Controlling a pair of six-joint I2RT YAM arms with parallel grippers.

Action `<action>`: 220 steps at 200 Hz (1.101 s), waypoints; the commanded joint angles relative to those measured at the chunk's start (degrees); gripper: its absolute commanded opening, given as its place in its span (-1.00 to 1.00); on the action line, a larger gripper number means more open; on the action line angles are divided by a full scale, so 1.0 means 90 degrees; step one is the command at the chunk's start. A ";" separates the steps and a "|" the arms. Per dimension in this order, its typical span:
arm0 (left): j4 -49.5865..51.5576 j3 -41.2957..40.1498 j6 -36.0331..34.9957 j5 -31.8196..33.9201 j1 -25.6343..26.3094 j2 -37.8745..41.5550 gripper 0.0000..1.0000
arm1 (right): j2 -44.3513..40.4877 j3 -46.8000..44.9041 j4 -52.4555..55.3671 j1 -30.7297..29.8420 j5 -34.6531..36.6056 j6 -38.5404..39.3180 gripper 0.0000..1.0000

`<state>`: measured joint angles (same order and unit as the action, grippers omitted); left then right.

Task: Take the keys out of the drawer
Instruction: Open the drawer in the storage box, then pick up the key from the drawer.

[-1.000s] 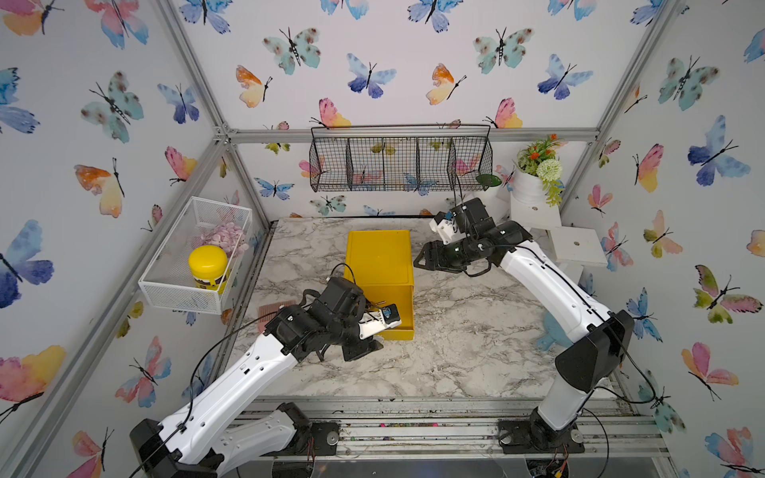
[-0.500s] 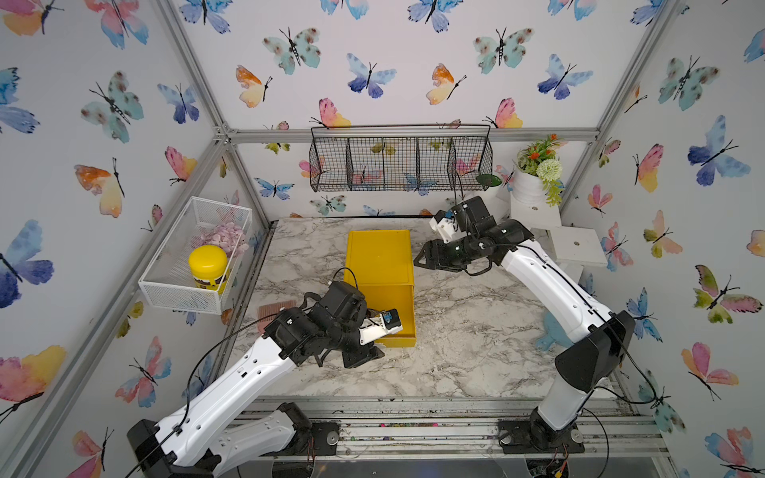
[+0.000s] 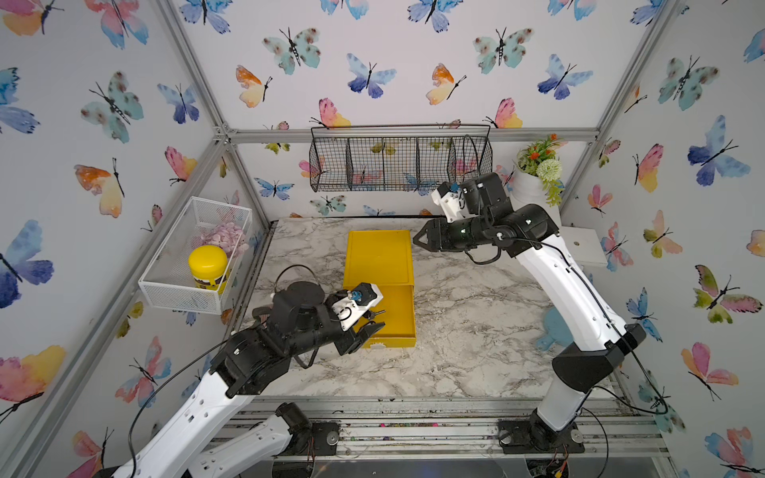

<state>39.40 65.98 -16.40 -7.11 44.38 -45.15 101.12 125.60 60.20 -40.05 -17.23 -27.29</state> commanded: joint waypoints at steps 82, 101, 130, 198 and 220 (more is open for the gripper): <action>0.0404 0.0255 0.3527 -0.0324 -0.2785 -0.0148 0.42 | 0.0209 -0.0860 -0.0104 -0.1978 0.1118 -0.0258 -0.17; 0.0827 0.0067 0.3642 -0.1452 -0.3540 -0.0239 0.42 | 0.0342 -0.1048 -0.0100 -0.2072 0.1143 -0.0297 -0.23; 0.1483 -0.0056 0.3493 -0.1849 -0.3807 -0.0410 0.41 | 0.0716 -0.0874 -0.0039 -0.2199 0.1244 -0.0304 -0.24; 0.2024 -0.0419 0.3895 -0.1725 -0.3886 -0.0348 0.42 | 0.1314 -0.0640 -0.0097 -0.2316 0.1590 -0.0366 -0.26; 0.2107 -0.0436 0.3912 -0.1618 -0.3896 -0.0343 0.42 | 0.1466 -0.0574 -0.0188 -0.2327 0.1605 -0.0366 -0.25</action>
<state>55.77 62.30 17.85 -20.91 9.74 -48.93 113.34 118.50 59.64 -60.47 -4.69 -30.24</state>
